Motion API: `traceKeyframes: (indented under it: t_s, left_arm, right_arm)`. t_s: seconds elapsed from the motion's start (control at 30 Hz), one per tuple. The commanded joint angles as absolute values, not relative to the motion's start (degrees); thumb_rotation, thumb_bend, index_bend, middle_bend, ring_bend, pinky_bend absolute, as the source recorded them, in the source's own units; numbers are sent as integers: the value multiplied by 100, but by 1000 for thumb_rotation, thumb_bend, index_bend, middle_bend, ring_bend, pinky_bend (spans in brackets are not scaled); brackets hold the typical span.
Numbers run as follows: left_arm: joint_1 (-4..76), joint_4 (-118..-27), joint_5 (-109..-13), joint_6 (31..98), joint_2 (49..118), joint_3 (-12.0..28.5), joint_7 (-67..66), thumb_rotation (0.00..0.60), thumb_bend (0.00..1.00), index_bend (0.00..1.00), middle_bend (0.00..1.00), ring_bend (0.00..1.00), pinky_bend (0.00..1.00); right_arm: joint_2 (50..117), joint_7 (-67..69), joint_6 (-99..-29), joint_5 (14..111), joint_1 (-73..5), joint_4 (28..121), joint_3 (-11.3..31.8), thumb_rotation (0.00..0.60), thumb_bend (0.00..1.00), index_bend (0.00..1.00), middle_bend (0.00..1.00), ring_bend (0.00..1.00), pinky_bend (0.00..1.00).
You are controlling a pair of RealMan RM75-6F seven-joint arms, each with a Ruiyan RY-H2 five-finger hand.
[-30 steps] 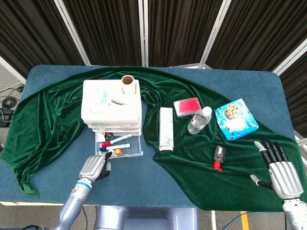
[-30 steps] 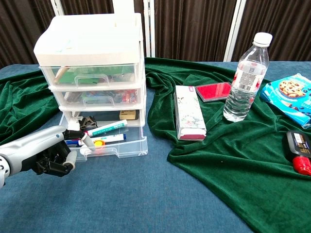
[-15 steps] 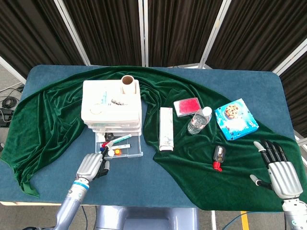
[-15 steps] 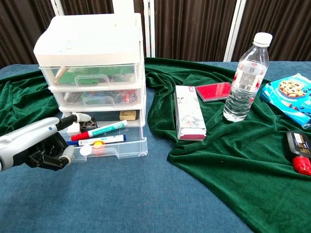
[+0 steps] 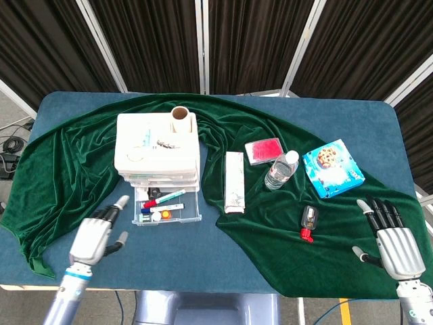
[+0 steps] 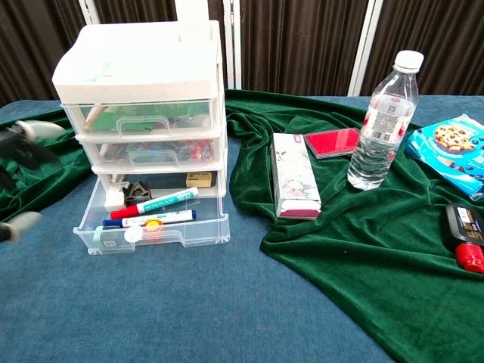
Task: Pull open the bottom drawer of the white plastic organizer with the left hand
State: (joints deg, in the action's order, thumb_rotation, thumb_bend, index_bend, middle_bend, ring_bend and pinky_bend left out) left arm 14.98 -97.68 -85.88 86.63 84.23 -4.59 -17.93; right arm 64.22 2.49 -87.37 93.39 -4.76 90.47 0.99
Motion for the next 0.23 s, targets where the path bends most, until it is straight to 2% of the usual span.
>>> traceKeyframes:
  t_s: [0.03, 0.13, 0.23]
  left_arm:
    - [1030, -9366, -8951, 9341, 8070, -611, -2005, 600, 250, 0, 0, 0, 2]
    - [872, -9215, -8994, 9536, 7969, -573, -2021, 600, 152, 0, 0, 0, 0]
    - [746, -9149, -9043, 9722, 7875, -497, -1925, 600, 126, 0, 0, 0, 0]
  right_arm:
    - [6481, 145, -8722, 9305, -481, 9032, 117, 600, 44, 0, 0, 0, 0]
    - [6520, 66, -8732, 9305, -480, 9012, 124, 600, 45, 0, 0, 0, 0]
    - [6552, 12, -8771, 9329, -475, 8985, 132, 600, 45, 0, 0, 0, 0]
